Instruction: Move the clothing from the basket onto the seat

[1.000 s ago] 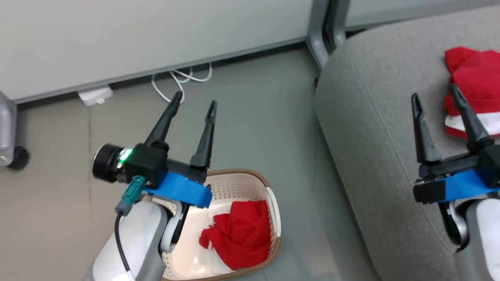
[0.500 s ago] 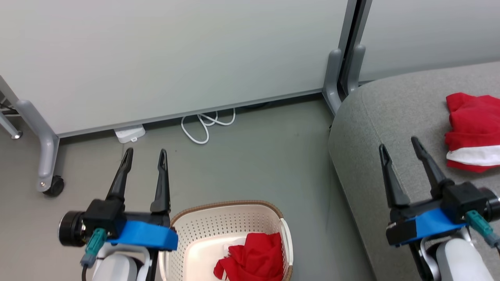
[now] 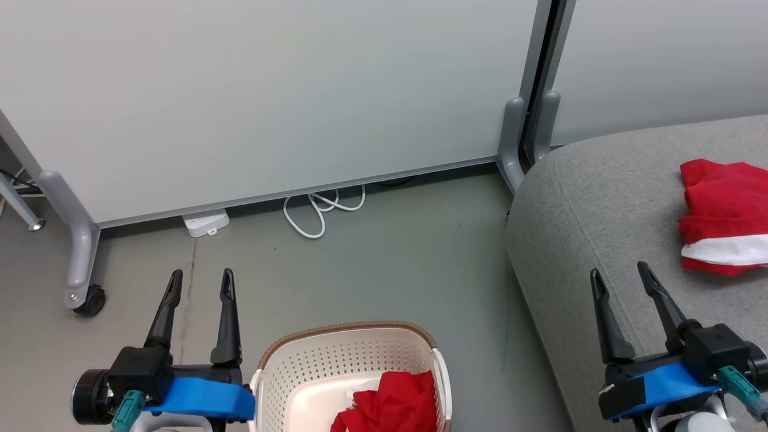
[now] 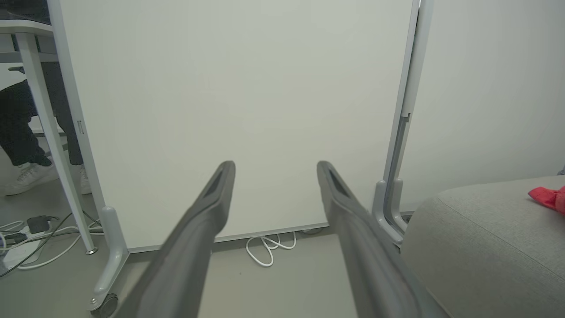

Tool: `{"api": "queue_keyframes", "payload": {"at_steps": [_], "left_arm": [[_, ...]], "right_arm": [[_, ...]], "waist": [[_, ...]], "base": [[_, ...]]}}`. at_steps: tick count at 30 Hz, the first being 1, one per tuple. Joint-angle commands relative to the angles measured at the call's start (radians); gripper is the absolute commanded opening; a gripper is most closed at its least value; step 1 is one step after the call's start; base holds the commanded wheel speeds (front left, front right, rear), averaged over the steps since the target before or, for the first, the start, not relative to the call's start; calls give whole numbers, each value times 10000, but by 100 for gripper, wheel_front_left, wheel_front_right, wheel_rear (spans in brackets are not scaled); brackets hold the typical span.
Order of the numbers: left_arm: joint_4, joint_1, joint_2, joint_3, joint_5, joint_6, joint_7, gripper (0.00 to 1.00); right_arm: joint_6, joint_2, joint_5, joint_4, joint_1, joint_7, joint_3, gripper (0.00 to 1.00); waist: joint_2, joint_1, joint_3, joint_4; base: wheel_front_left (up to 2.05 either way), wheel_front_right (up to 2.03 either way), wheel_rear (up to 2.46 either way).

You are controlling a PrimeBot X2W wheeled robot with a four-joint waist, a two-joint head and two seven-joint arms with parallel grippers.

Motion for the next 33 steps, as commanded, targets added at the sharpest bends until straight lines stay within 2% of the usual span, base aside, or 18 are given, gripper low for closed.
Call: {"api": "queue_keyframes", "payload": {"at_steps": [1, 21, 33], "left_arm": [[-57, 102, -16, 118, 85, -45, -47, 100], [38, 383, -174, 428, 306, -301, -47, 100], [360, 32, -177, -100, 380, -337, -47, 100]], "right_arm": [[1, 37, 15, 5, 179, -38, -72, 100], [1, 263, -7, 40, 690, -38, -246, 100], [1, 254, -7, 109, 509, -38, -172, 100]], "waist": [[-1, 1, -19, -13], [-1, 1, -37, 38], [-1, 1, 103, 5]], "base": [[0, 0, 0], [0, 0, 0], [0, 0, 0]]}}
